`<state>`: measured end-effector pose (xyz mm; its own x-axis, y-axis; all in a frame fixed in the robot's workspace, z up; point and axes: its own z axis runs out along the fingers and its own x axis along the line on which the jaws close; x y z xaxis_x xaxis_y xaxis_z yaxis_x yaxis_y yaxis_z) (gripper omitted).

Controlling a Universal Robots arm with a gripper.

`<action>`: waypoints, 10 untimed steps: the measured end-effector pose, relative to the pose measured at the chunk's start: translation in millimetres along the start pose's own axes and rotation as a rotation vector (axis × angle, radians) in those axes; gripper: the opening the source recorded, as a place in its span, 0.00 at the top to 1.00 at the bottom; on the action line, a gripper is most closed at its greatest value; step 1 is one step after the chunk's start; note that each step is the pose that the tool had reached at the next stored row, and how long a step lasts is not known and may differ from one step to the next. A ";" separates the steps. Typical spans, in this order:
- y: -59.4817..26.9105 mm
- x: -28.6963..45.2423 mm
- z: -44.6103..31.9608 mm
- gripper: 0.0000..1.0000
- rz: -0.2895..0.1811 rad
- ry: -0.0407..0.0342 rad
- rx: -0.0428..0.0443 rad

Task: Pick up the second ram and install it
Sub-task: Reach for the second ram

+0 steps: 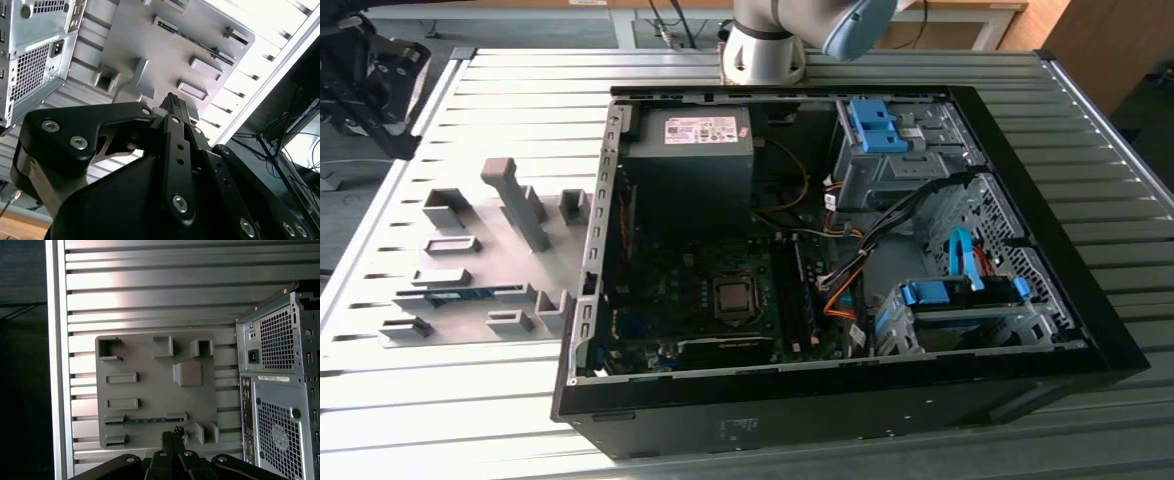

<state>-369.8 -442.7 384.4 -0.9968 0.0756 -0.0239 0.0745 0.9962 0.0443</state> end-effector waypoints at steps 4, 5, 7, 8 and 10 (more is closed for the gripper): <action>-0.2 0.3 0.0 0.90 0.000 0.0000 0.0001; -0.2 0.4 -0.1 0.90 0.000 0.0001 0.0001; -0.6 0.9 0.0 0.90 0.000 0.0000 0.0000; -1.2 1.9 -0.1 0.90 0.000 0.0000 0.0001; -2.7 6.2 -0.2 0.90 0.000 0.0000 0.0001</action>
<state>-376.2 -444.9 384.3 -0.9968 0.0757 -0.0239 0.0745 0.9962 0.0443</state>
